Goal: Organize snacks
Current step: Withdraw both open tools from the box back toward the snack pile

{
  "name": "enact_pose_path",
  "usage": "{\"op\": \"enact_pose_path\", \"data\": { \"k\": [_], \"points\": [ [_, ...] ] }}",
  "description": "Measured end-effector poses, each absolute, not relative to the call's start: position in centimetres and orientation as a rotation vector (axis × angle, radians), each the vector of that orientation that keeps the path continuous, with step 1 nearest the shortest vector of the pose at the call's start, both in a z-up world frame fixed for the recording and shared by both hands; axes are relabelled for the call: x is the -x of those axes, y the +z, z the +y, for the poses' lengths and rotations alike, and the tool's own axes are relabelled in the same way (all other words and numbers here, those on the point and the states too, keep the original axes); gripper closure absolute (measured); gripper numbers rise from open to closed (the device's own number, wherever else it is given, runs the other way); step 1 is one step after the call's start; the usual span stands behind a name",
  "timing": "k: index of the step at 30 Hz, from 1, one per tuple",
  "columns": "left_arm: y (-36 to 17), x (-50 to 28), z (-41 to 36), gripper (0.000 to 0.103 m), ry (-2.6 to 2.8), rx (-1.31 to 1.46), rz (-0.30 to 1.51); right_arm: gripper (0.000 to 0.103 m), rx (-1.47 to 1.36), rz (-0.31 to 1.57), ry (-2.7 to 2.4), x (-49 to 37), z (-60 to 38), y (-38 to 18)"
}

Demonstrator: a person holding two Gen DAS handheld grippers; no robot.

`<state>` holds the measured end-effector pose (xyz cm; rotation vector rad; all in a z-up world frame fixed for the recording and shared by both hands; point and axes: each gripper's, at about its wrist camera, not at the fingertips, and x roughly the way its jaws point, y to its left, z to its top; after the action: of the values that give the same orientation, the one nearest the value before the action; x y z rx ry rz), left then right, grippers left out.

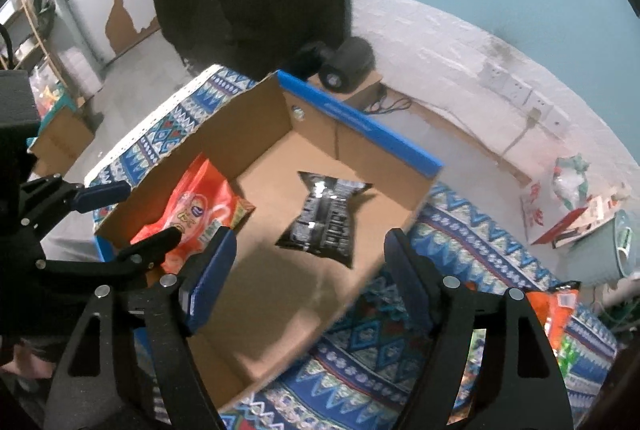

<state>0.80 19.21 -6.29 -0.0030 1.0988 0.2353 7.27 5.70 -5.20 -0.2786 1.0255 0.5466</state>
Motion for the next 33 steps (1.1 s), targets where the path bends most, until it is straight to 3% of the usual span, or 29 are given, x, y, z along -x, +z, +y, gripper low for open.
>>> {"op": "enact_pose_path", "data": {
  "k": [17, 33],
  "points": [
    [-5.4, -1.6, 10.0, 0.035, 0.052, -0.057, 1.092, 0.024, 0.220, 1.007, 0.385, -5.3, -4.8, -2.6],
    [-7.4, -2.2, 2.2, 0.035, -0.088, -0.151, 1.144, 0.024, 0.190, 1.090, 0.237, -3.8, -14.3, -6.0]
  ]
}}
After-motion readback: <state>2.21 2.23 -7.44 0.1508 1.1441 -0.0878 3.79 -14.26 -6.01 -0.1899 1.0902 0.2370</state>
